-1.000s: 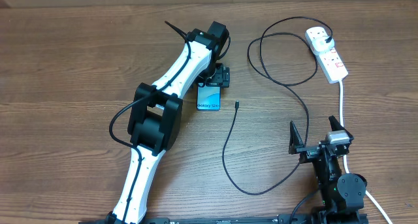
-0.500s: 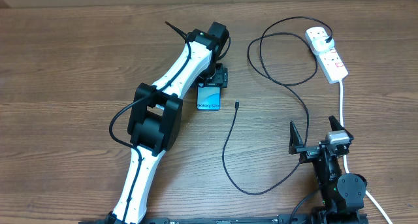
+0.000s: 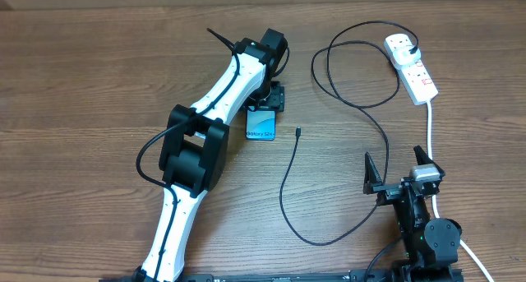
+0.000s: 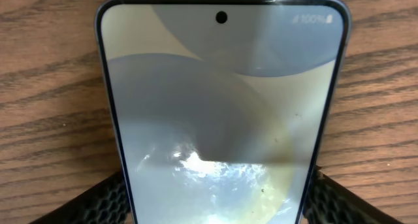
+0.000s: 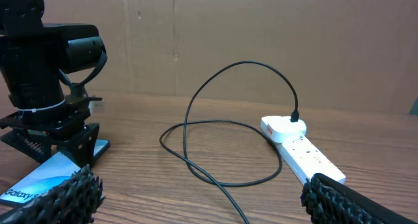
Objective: Plug charger to phone and switch on socket
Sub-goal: 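Lower the left gripper onto the phone's top edge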
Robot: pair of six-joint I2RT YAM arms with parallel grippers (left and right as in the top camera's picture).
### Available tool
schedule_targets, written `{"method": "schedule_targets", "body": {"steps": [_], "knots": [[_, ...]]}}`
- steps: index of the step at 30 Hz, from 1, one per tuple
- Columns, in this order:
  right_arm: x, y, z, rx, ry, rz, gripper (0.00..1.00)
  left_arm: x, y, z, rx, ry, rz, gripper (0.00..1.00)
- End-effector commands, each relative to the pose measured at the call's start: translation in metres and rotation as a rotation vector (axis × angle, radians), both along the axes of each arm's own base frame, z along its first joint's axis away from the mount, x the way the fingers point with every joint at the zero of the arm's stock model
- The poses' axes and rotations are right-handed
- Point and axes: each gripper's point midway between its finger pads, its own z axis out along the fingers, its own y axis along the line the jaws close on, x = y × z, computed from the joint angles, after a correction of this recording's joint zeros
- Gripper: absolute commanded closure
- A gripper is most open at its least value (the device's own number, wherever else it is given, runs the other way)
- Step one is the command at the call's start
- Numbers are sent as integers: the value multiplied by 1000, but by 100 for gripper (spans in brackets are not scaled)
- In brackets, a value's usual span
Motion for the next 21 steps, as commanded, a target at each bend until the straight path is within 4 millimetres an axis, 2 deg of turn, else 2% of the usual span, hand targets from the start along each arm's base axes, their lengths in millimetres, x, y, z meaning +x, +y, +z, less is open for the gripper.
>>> {"method": "schedule_targets", "body": {"steps": [1, 21], "knots": [[0, 3, -3, -1, 1, 15, 0, -16, 10, -28, 45, 76, -6, 24], [0, 3, -3, -1, 1, 15, 0, -19, 9, -25, 37, 92, 2, 27]]}}
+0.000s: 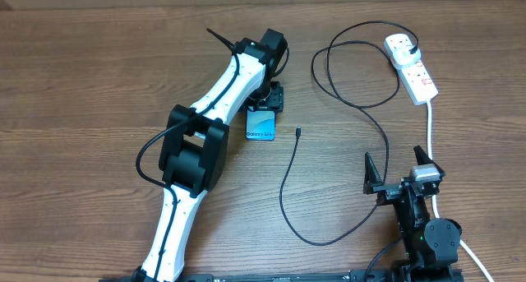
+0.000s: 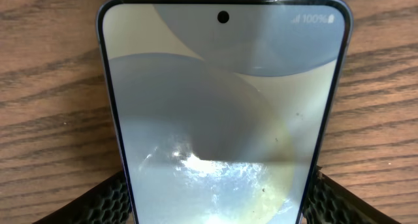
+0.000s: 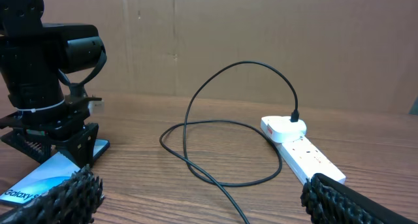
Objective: Plug charger to phone and switch on socket
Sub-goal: 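Lower the left gripper onto the phone's top edge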
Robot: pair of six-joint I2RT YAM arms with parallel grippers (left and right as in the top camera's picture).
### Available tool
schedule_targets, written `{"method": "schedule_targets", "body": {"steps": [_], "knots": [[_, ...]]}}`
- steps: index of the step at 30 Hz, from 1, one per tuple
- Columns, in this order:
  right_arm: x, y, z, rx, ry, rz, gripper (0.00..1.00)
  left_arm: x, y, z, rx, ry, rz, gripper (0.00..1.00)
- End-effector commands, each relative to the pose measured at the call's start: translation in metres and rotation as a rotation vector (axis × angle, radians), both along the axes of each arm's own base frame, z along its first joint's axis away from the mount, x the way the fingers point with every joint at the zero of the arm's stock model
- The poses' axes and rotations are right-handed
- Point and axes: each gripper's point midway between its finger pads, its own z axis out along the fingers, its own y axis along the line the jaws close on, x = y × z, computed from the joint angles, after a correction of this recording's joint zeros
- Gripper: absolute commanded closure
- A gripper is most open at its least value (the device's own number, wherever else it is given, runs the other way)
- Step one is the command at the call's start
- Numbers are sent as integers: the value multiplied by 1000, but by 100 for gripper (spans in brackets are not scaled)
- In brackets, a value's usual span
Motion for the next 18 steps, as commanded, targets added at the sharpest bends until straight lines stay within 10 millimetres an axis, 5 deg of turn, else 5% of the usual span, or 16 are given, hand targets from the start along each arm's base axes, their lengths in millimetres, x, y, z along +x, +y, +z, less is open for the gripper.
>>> {"method": "schedule_targets", "body": {"steps": [1, 18], "knots": [[0, 3, -3, -1, 0, 15, 0, -17, 9, -22, 36, 85, 2, 27], [0, 3, -3, -1, 0, 15, 0, -17, -14, 38, -93, 122, 6, 26]]}}
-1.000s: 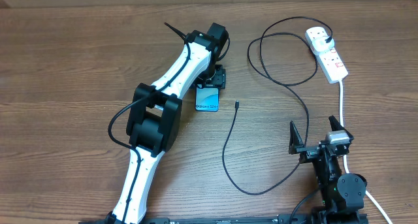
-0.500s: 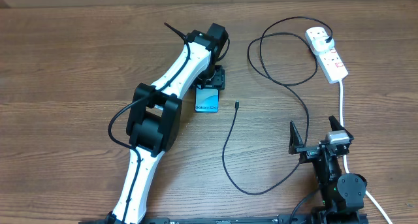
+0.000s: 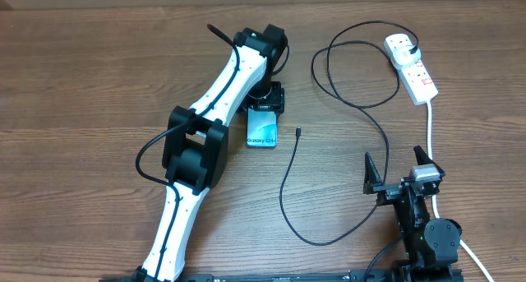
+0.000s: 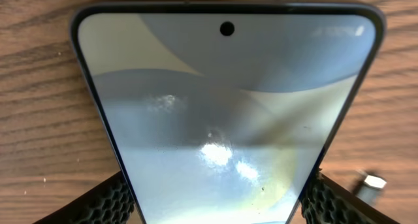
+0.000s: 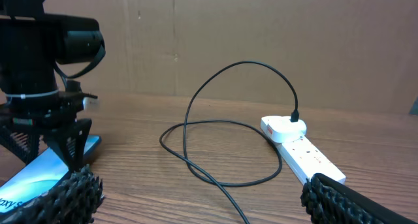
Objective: Plug charger to phone and switch on socket
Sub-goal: 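Lower the left gripper onto the phone's top edge, then close the left gripper on the phone's sides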
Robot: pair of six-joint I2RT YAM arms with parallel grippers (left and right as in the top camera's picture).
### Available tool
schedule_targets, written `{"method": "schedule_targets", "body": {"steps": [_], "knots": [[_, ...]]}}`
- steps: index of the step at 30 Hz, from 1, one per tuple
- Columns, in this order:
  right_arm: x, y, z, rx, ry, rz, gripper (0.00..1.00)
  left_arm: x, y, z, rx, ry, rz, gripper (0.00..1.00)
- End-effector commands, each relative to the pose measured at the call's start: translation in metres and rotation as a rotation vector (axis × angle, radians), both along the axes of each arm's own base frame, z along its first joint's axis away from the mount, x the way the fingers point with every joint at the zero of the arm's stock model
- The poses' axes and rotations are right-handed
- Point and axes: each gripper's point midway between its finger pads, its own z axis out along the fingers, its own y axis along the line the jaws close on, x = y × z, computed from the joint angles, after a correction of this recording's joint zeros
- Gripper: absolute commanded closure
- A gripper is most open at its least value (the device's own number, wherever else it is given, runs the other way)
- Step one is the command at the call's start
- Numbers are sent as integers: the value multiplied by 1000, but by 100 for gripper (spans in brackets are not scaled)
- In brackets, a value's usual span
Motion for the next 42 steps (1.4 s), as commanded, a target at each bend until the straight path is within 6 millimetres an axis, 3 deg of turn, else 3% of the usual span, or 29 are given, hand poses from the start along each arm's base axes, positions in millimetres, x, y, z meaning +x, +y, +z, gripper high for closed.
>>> {"method": "schedule_targets", "body": {"steps": [1, 12, 21, 25, 33, 42], "knots": [[0, 3, -3, -1, 0, 15, 0, 3, -11, 14, -84, 7, 13, 27], [0, 3, -3, -1, 0, 15, 0, 13, 9, 11, -30, -20, 30, 27], [0, 3, -3, -1, 0, 15, 0, 12, 10, -21, 30, -47, 11, 27], [0, 3, -3, -1, 0, 15, 0, 14, 12, -26, 41, -56, 9, 26], [0, 3, -3, -1, 0, 15, 0, 4, 15, -35, 56, -24, 6, 1], [0, 3, -3, -1, 0, 15, 0, 3, 16, -37, 109, -47, 63, 2]]}}
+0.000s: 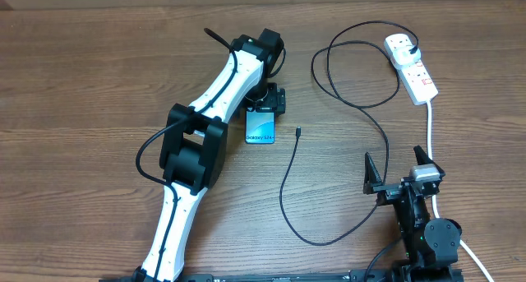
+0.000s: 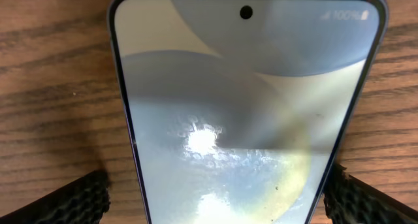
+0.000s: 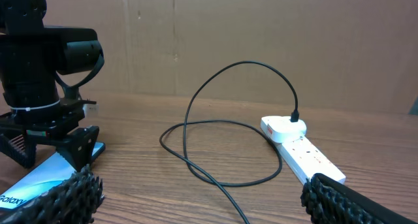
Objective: Plug charger to phone and switch on socket
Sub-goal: 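Close the left gripper on the phone's sides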
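The phone point(image 2: 241, 106) lies face up on the wooden table, screen lit, and fills the left wrist view. My left gripper point(image 2: 215, 204) is open astride its lower end, with bare wood between the left finger point(image 2: 65, 201) and the phone's side. From overhead the phone point(image 1: 261, 127) lies just below the left gripper point(image 1: 267, 101). The black charger cable's loose plug point(image 1: 297, 133) rests right of the phone. The cable loops back to the white power strip point(image 1: 415, 68). My right gripper point(image 3: 209, 198) is open and empty near the table's front edge.
The cable's loops point(image 1: 345, 68) lie across the table between the phone and the power strip point(image 3: 307, 152). The strip's white lead point(image 1: 430, 126) runs down past the right arm point(image 1: 415, 208). A cardboard wall point(image 3: 261, 41) stands behind the table.
The left gripper's fingers have gone from pressing the phone's sides to standing apart from them. The phone lies flat. The right arm has not moved.
At the first two moments my left gripper was shut on the phone's lower end on the table. Then the phone sat turned in the grip, with the cable plug showing beside it. Now the fingers are off the phone. The right gripper stayed open and still throughout.
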Robot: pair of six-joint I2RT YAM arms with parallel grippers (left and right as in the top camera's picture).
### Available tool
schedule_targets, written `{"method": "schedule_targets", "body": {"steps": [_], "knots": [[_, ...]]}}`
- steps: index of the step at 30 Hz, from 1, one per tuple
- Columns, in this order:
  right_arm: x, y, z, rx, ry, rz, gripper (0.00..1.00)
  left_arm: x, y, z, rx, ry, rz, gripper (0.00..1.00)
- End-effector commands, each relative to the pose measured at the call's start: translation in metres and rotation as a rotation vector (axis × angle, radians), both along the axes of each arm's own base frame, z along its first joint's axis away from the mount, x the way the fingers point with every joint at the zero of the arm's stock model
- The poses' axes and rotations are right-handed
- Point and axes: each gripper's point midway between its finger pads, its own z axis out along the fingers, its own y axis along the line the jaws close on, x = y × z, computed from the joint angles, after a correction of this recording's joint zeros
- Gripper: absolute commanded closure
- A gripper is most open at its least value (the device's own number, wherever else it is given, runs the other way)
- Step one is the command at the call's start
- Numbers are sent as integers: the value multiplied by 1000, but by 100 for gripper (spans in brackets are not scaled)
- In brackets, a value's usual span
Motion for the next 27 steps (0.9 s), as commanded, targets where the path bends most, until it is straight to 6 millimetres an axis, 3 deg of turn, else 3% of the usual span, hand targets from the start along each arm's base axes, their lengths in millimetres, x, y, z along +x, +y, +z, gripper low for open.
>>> {"method": "schedule_targets", "body": {"steps": [1, 10, 15, 27], "knots": [[0, 3, -3, -1, 0, 15, 0, -9, 5, -13, 74, 10, 34, 3], [0, 3, -3, 0, 0, 15, 0, -21, -1, -16, 79, 46, 34, 12], [0, 3, -3, 0, 0, 15, 0, -30, 6, -27, 100, 74, 32, 11], [0, 3, -3, -1, 0, 15, 0, -31, 8, -29, 105, 77, 2, 12]]}}
